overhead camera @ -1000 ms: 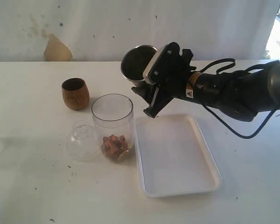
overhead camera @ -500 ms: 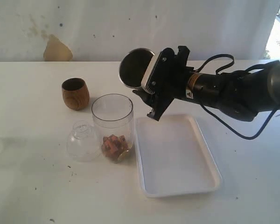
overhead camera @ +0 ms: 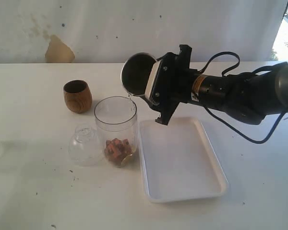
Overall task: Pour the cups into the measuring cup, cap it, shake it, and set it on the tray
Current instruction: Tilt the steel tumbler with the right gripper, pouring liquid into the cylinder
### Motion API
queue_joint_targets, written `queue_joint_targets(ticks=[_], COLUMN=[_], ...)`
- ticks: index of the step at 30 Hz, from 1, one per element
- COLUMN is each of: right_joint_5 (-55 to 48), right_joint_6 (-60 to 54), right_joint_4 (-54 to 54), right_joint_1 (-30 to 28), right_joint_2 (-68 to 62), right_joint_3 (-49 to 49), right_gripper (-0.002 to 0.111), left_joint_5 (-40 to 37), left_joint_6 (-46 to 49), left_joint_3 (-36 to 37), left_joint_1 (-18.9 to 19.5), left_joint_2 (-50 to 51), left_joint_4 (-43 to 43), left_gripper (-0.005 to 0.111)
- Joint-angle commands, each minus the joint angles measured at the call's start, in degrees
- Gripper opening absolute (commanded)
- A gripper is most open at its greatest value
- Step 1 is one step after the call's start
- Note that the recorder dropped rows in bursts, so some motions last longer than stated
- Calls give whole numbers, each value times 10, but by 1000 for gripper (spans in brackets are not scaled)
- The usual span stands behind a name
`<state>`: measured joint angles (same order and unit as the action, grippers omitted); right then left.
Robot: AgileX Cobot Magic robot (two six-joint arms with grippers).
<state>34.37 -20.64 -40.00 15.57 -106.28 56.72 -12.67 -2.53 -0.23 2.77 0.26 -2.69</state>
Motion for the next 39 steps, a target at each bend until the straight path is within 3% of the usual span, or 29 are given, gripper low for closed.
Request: queue_joint_targets(ticks=[1,18,39], right_joint_5=[29,29,48], right_joint_6=[-27,-93,-92], right_joint_4=[7,7,7], right_joint_1=[0,0,0], right_joint_2=[8,8,16], right_joint_3=[8,8,8], right_gripper=[0,0,0], left_joint_5=[6,6,6], left_joint_6=[-1,-1,-1], left_joint_3=[2,2,2], left_joint_1=[0,0,0], left_joint_2=[-3,-3,-3], left_joint_4=[0,0,0], left_gripper=[0,0,0])
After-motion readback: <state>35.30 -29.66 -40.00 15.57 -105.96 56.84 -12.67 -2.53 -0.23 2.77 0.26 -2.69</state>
